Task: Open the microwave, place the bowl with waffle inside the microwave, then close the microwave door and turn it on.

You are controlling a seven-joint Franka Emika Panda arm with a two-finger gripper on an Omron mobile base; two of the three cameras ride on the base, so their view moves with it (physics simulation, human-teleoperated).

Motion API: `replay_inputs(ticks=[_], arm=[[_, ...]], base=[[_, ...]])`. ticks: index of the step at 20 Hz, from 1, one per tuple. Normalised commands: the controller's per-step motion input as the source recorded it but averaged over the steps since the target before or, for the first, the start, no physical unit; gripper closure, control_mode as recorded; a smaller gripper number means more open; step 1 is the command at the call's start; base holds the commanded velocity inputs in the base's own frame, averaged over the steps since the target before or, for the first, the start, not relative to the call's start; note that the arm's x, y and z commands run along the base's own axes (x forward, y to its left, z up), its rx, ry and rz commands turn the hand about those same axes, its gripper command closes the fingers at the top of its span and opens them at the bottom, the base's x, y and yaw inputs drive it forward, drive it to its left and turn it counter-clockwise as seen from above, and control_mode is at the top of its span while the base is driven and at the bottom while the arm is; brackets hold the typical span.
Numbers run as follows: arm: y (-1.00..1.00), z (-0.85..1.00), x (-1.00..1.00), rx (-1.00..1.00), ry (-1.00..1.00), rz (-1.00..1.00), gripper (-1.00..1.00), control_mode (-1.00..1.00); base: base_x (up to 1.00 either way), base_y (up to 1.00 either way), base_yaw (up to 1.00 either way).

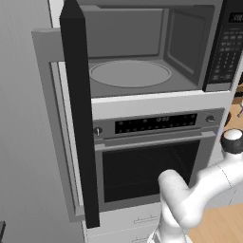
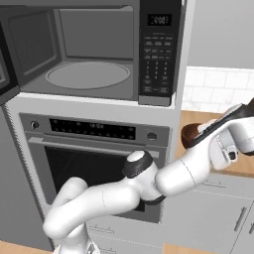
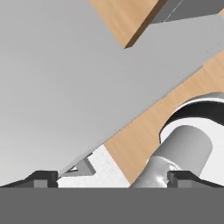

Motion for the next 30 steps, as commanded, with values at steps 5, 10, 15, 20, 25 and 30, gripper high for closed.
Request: replay_inputs(ticks=[5,10,15,20,25,30], arm=[[0.34,-0.05,0.07,-0.04,0.0,0.04,-1.0,-1.0],[0.08,-0.06,0.2,0.0,-0.03,0.01,-1.0,-1.0],[0.0,-0.28,0.14,0.0,-0.09,0.0,-1.0,-1.0],[-0.02,-0.19,0.06,0.0,-0.09,0.0,-1.0,-1.0],[-0.18,0.0,0.23,0.0,-0.05,-0.03,-1.0,-1.0],[-0.16,0.0,0.59,-0.08,-0.03,-0.01,-1.0,-1.0]], base=[[0.0,0.0,0.0],[0.0,0.0,0.0],[0.0,0.0,0.0],[0.0,0.0,0.0],[0.0,0.0,0.0],[0.0,0.0,0.0]])
